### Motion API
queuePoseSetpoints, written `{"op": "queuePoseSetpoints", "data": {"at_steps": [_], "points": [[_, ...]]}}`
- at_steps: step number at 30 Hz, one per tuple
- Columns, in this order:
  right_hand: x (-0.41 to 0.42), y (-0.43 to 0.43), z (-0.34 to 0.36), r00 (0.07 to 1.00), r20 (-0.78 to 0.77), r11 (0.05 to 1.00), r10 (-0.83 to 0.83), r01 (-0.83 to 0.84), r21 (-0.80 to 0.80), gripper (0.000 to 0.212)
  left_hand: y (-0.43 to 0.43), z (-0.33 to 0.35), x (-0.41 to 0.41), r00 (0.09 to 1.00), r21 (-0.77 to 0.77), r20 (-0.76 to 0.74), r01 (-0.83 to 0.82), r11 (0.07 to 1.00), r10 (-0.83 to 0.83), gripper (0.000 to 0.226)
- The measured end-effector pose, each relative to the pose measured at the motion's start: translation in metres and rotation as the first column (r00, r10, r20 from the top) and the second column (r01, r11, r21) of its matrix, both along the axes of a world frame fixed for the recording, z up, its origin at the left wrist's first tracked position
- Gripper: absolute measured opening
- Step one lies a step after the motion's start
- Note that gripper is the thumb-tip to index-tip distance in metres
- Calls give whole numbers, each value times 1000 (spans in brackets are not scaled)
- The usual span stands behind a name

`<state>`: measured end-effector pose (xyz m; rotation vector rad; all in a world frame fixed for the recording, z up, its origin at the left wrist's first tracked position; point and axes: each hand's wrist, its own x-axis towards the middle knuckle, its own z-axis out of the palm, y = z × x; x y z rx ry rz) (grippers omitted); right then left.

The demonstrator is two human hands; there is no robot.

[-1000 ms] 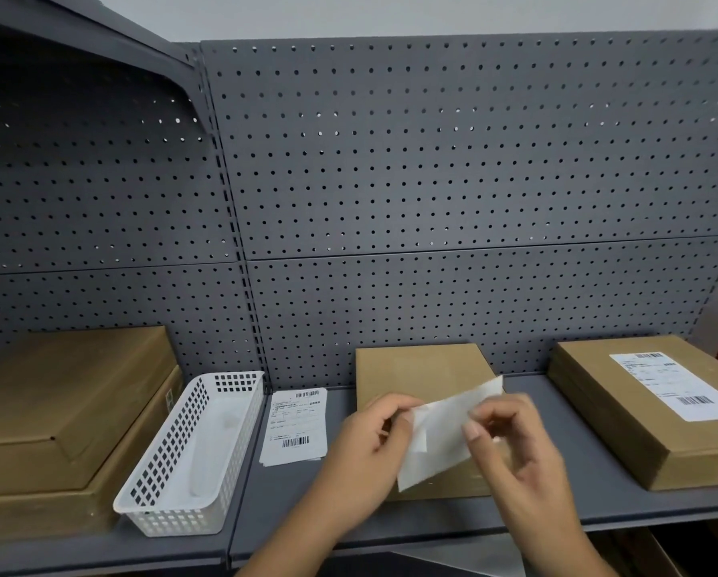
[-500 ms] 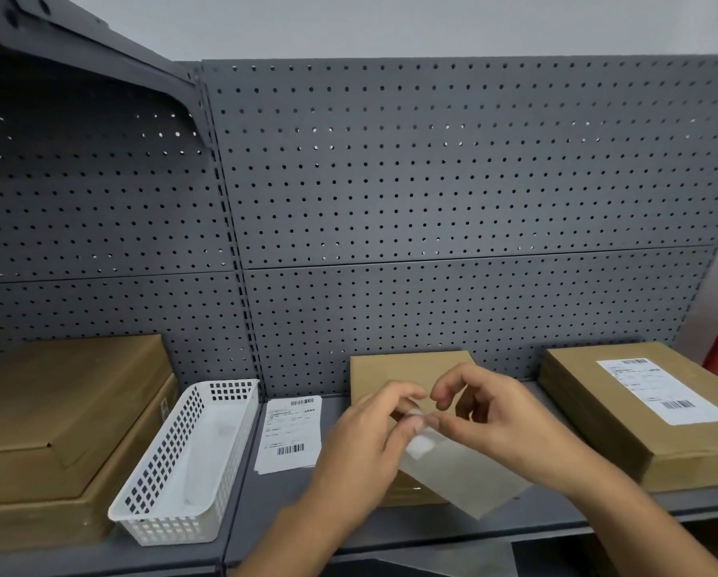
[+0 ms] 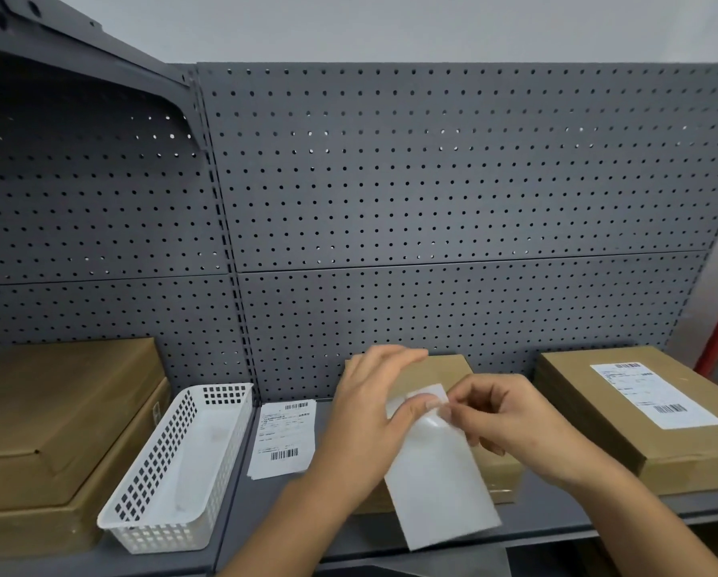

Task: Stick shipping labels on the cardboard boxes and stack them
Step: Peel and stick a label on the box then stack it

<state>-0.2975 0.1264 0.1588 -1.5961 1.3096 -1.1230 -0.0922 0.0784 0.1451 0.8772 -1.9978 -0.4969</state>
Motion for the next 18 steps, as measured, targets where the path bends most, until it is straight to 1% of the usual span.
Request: {"op": "queuePoseSetpoints", "data": {"at_steps": [2,4,5,7,8,9,10,11,12,14,16,18], "points": [[1,0,-2,993,60,993,-104,107,-46,15,0,-4,-3,997,7,-54,-58,998,58,28],[3,-1,-3,976,117,976,-184,196,-94,16,2,-8,-7,985,73,-123,-113,991,121,17],[5,-1,-4,969,129,967,-210,225,-117,16,3,-11,-9,980,96,-127,-143,985,155,19],[11,-1,-4,964,132,954,-232,252,-164,16,6,-14,-15,972,56,-84,-217,974,222,31],[14,-1,-4,962,140,948,-234,258,-185,16,8,-14,-18,972,59,-69,-222,973,226,36],[18,0,-3,961,152,943,-231,259,-206,15,10,-11,-21,976,120,-76,-194,974,204,38],[22,0,-2,962,159,939,-221,254,-230,14,13,-7,-23,980,215,-115,-137,967,164,38],[25,1,-1,964,159,935,-212,247,-254,12,14,-4,-25,977,314,-179,-59,948,120,35],[28,1,-1,966,158,931,-204,242,-274,11,14,-2,-26,964,379,-253,23,925,80,30],[33,1,-1,964,177,925,-200,246,-290,9,13,0,-26,932,408,-361,130,904,29,20],[34,-1,-5,946,238,921,-218,280,-271,9,10,-1,-23,902,434,-431,178,883,30,18],[34,-3,-8,910,325,917,-257,336,-215,13,6,-5,-19,864,475,-500,219,852,56,20]]}}
